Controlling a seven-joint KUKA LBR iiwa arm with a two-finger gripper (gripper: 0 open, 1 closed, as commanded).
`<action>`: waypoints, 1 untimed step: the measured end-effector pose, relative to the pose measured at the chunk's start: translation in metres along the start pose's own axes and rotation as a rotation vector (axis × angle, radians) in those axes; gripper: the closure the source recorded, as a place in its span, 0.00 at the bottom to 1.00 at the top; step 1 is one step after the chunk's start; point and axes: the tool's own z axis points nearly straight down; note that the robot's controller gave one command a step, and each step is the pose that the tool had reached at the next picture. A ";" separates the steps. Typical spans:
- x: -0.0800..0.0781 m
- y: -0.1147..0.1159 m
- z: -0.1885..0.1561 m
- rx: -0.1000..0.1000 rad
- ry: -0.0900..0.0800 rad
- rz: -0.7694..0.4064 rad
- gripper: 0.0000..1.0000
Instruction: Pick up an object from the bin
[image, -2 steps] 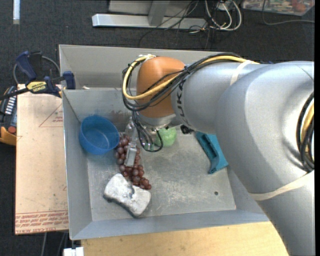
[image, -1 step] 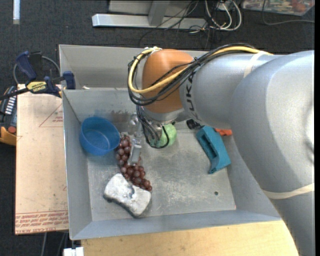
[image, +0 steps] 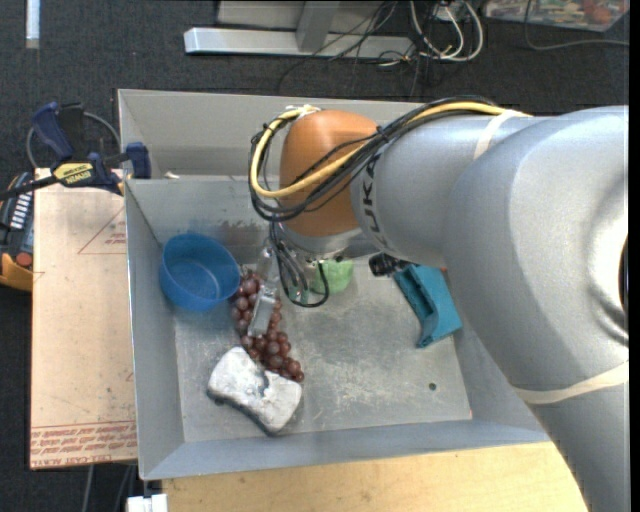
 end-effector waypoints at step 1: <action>0.002 -0.002 0.027 -0.007 -0.010 0.040 0.00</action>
Offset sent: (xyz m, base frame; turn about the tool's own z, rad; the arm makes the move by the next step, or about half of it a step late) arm -0.0037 0.0000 -0.0299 0.0723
